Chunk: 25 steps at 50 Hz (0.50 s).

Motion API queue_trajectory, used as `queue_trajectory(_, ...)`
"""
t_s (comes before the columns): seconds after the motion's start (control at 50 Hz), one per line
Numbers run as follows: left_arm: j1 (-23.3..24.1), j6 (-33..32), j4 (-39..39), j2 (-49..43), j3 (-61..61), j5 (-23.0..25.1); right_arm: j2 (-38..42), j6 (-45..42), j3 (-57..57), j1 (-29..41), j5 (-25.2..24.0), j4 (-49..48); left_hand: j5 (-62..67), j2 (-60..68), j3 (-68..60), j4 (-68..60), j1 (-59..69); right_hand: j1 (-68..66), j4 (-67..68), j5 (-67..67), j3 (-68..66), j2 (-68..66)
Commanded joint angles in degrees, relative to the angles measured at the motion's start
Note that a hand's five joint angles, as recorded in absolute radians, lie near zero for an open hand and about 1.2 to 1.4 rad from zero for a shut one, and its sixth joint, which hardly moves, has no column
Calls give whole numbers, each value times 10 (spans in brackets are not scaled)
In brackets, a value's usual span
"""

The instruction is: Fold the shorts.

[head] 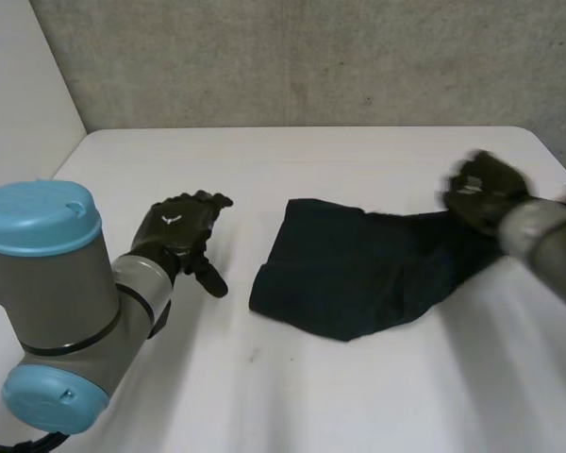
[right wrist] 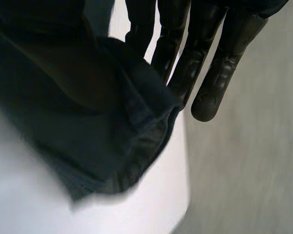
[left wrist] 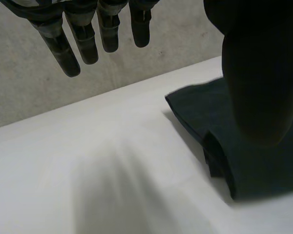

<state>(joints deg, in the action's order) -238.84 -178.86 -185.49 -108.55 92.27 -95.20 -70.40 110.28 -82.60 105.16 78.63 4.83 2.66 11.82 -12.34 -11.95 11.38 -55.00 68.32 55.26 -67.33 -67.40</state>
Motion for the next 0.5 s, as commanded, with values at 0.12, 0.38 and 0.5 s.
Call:
queue_trajectory(0.12, -19, -4, -1, 25, -16, -8, 200, 27, 174, 232, -172, -10, 16, 24, -19, -23, 29, -88, -45, -14, 35, 36)
queue_trajectory(0.38, -16, -81, -8, -10, -116, -2, 92, 527, 125, 143, -98, -23, 16, 24, -19, -23, 29, 450, -583, -553, 573, 574)
queue_trajectory(0.5, 24, -102, -10, -109, -207, 21, 41, 666, 72, 90, -94, -37, 24, 33, -27, -31, 37, 450, -583, -553, 573, 574)
